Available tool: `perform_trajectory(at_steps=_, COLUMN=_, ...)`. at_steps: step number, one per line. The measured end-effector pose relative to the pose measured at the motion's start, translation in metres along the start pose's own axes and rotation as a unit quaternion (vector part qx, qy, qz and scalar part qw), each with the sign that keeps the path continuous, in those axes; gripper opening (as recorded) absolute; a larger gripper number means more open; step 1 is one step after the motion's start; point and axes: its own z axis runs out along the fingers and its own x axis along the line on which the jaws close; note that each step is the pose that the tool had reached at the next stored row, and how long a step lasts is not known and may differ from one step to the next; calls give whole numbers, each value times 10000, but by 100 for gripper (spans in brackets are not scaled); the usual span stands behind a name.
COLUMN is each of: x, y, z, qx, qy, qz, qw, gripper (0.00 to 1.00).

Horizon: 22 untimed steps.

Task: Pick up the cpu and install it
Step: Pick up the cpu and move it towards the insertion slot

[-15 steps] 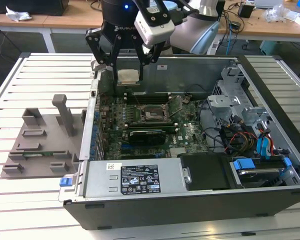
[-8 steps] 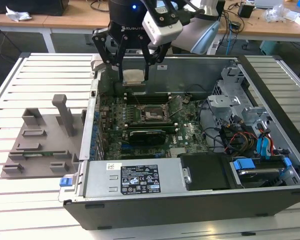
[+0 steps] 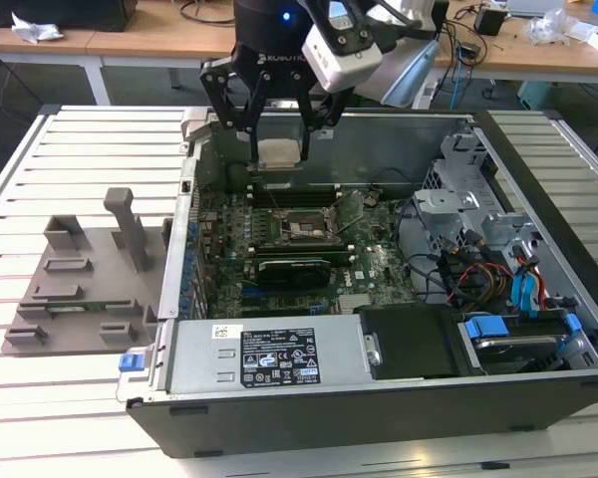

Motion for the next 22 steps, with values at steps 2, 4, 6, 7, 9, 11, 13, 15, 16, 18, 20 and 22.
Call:
perform_trajectory(at_steps=2, x=-18, y=1, z=6, qx=0, qy=0, qz=0, qw=10000, gripper=55)
perform_trajectory(at_steps=4, x=-45, y=2, z=17, qx=0, qy=0, qz=0, qw=10000, gripper=55)
perform_trajectory(at_steps=6, x=-60, y=2, z=23, qx=0, qy=0, qz=0, qw=10000, gripper=55)
perform_trajectory(at_steps=7, x=-73, y=2, z=26, qx=0, qy=0, qz=0, qw=10000, gripper=55)
perform_trajectory(at_steps=9, x=-89, y=2, z=31, qx=0, qy=0, qz=0, qw=10000, gripper=55)
perform_trajectory(at_steps=11, x=-103, y=2, z=36, qx=-1, qy=0, qz=0, qw=10000, gripper=55)
perform_trajectory(at_steps=13, x=-117, y=1, z=42, qx=0, qy=0, qz=0, qw=10000, gripper=55)
perform_trajectory(at_steps=15, x=-137, y=0, z=49, qx=0, qy=0, qz=0, qw=10000, gripper=55)
perform_trajectory(at_steps=16, x=-147, y=0, z=53, qx=0, qy=0, qz=0, qw=10000, gripper=55)
perform_trajectory(at_steps=18, x=-155, y=0, z=55, qx=0, qy=0, qz=0, qw=10000, gripper=55)
perform_trajectory(at_steps=20, x=-178, y=-1, z=63, qx=1, qy=0, qz=0, qw=10000, gripper=55)
perform_trajectory(at_steps=22, x=-209, y=-3, z=68, qx=3, qy=0, qz=0, qw=10000, gripper=55)
